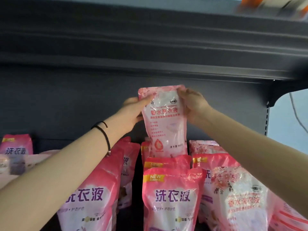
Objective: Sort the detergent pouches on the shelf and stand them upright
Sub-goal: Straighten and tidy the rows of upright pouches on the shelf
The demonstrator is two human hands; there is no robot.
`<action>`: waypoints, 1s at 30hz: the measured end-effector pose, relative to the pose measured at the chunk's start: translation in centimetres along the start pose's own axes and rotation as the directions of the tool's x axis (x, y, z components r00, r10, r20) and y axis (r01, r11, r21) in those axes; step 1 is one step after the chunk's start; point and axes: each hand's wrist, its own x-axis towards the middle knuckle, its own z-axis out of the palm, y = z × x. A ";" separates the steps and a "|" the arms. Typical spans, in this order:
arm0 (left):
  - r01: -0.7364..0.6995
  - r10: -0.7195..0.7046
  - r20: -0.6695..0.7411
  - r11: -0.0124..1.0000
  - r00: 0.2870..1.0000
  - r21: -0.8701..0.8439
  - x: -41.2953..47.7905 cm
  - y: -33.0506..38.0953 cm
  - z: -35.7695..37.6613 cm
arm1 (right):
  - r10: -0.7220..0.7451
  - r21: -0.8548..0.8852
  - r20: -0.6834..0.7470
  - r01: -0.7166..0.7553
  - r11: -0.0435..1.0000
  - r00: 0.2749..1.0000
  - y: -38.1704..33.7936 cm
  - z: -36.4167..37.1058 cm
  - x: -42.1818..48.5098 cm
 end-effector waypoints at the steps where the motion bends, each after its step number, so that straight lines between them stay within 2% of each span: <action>1: 0.020 -0.020 0.020 1.000 1.000 -0.010 -0.4 -0.4 0.3 | -0.023 0.026 -0.045 0.024 0.999 0.999 -0.5 0.7 -0.2; 4: -0.034 0.040 0.046 0.993 0.998 -0.109 -1.2 -0.2 1.1 | -0.057 0.104 -0.109 0.068 0.992 0.992 -1.9 1.8 -0.9; 7: -0.115 0.111 -0.032 0.981 0.993 -0.157 -2.1 1.7 1.5 | -0.080 0.166 -0.107 0.097 0.981 0.991 -3.1 2.3 -2.0; 12: -0.053 0.037 -0.075 0.973 0.997 -0.224 -4.5 3.9 2.4 | -0.167 0.063 -0.060 0.171 0.983 0.984 -4.7 2.0 -4.7; 16: -0.051 0.033 -0.066 0.955 0.997 -0.292 -7.1 4.9 3.6 | -0.179 -0.046 0.013 0.179 0.983 0.984 -4.5 0.7 -7.7; 20: -0.031 0.025 -0.027 0.960 0.999 -0.277 -10.2 5.2 5.4 | -0.215 0.016 0.038 0.215 0.977 0.976 -4.1 -1.4 -11.0; 30: -0.060 0.057 -0.019 0.981 0.998 -0.183 -17.2 1.8 12.5 | -0.249 0.083 -0.041 0.251 0.964 0.968 -2.4 -8.5 -17.6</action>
